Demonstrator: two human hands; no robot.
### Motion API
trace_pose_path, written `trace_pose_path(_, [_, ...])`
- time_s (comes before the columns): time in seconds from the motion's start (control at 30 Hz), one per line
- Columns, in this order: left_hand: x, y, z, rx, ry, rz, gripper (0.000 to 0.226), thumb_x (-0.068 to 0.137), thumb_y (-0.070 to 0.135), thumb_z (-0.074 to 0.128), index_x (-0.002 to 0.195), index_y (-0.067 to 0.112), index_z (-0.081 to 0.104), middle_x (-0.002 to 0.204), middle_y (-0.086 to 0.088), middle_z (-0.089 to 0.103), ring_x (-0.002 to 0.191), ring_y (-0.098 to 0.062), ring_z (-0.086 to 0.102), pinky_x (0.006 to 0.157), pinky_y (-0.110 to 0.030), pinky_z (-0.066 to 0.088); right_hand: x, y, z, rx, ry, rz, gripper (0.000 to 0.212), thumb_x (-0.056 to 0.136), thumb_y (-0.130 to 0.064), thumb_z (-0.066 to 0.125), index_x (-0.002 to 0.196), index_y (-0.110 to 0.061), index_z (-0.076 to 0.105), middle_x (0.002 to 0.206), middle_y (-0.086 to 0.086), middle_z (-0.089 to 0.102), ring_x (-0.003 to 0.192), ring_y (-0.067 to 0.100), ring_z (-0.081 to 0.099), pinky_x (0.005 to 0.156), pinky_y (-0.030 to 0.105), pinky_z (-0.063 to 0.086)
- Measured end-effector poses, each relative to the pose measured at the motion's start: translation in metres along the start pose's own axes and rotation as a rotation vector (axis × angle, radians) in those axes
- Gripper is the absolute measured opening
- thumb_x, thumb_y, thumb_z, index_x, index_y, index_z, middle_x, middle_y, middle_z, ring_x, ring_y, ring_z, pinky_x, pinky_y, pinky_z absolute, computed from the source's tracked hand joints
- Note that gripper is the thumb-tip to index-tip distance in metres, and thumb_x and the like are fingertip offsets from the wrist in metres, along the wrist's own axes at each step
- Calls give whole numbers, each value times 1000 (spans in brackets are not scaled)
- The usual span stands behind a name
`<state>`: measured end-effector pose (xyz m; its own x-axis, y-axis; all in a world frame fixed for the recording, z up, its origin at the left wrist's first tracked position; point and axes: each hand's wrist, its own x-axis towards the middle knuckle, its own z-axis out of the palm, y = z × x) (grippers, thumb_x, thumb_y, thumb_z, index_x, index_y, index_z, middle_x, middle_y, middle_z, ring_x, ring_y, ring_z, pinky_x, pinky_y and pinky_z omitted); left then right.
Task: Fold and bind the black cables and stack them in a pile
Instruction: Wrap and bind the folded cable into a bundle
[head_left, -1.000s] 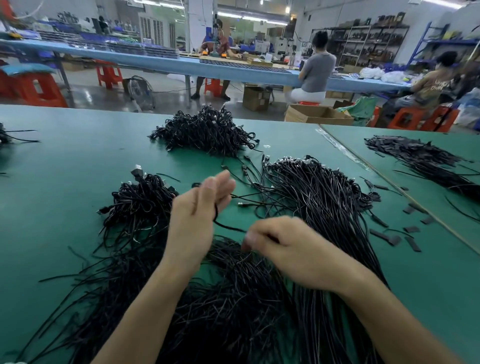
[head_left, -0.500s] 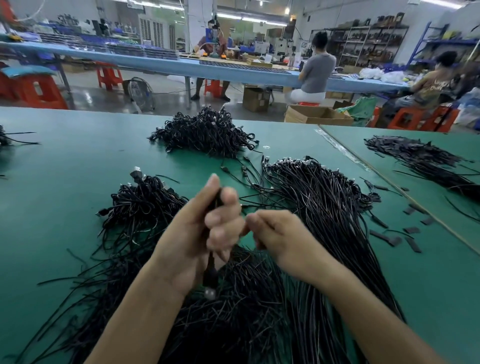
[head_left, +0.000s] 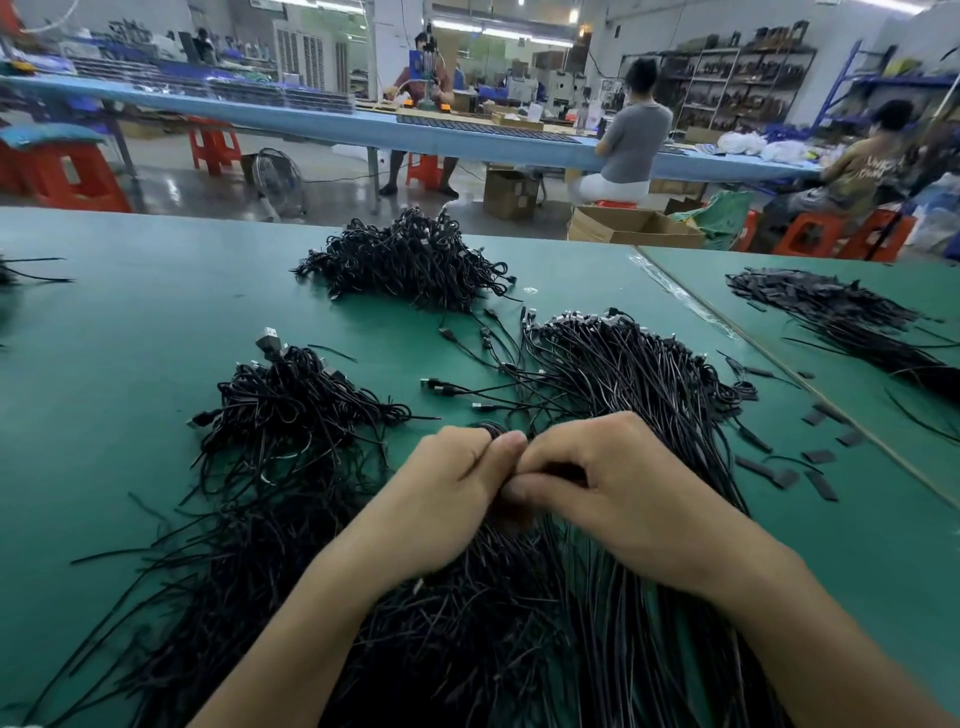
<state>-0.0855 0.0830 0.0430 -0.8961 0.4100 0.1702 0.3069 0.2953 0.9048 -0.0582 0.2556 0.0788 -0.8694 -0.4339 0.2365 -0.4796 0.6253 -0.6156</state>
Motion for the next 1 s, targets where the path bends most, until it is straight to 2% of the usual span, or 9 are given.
trace_pose_path(0.07, [-3,4,-2,-190,-107,-88,52,106,31,38,67,8,65,53,-2,63,47,-17,60,49,-27,49,0,1,0,99,66,-20,12,88,-22,73,77,-21,71,69,-8,72,69,9,70,69,31,55])
trace_pose_path(0.17, [-7,5,-8,-298,-214,-152,60,105,45,35,59,18,63,43,6,42,36,-10,41,40,-18,32,6,1,-3,153,157,-29,15,82,-27,80,77,-23,66,66,-6,68,59,7,59,58,27,49])
trace_pose_path(0.3, [-8,3,-15,-564,-314,-159,57,96,56,42,51,21,44,44,6,27,33,-8,26,35,-17,24,14,0,-4,449,15,12,16,81,-26,73,84,-12,65,72,-6,64,66,6,58,64,22,48])
trace_pose_path(0.5, [-9,-5,-22,-638,-438,-161,53,94,57,50,53,24,40,48,2,43,40,-12,49,36,-17,31,13,4,-6,460,-59,-1,12,86,-16,72,89,-7,64,77,6,66,74,10,60,71,22,49])
trace_pose_path(0.6, [-6,-4,-17,-633,-352,-187,54,96,53,49,50,24,41,50,-1,49,45,-15,56,39,-17,40,13,7,-2,396,-12,21,8,90,-14,72,89,-14,64,80,10,67,73,12,61,71,29,51])
trace_pose_path(0.73, [1,-8,-7,-378,-51,-136,56,104,34,46,51,18,50,61,-11,52,54,-17,57,50,-23,47,15,9,4,256,76,13,13,89,-22,74,83,-26,63,72,-7,66,63,3,56,63,22,45])
trace_pose_path(0.83, [6,-8,-2,-572,2,-214,37,103,13,33,72,8,53,76,-15,57,63,-14,63,57,-28,56,17,7,12,218,136,-42,10,86,-28,73,84,-28,63,72,-9,65,64,7,59,61,24,48])
trace_pose_path(0.93, [3,-4,1,-839,-218,-366,55,105,39,25,99,6,68,86,-22,68,67,-28,70,51,-33,57,24,8,17,183,204,-64,10,85,-27,73,82,-29,63,74,-6,66,59,14,63,57,37,55])
trace_pose_path(1.0, [0,-4,0,-776,-236,-419,69,100,63,29,92,11,73,75,-19,67,53,-26,64,39,-24,47,29,10,18,197,207,-66,13,86,-24,74,81,-27,63,75,-8,66,54,16,63,51,31,54])
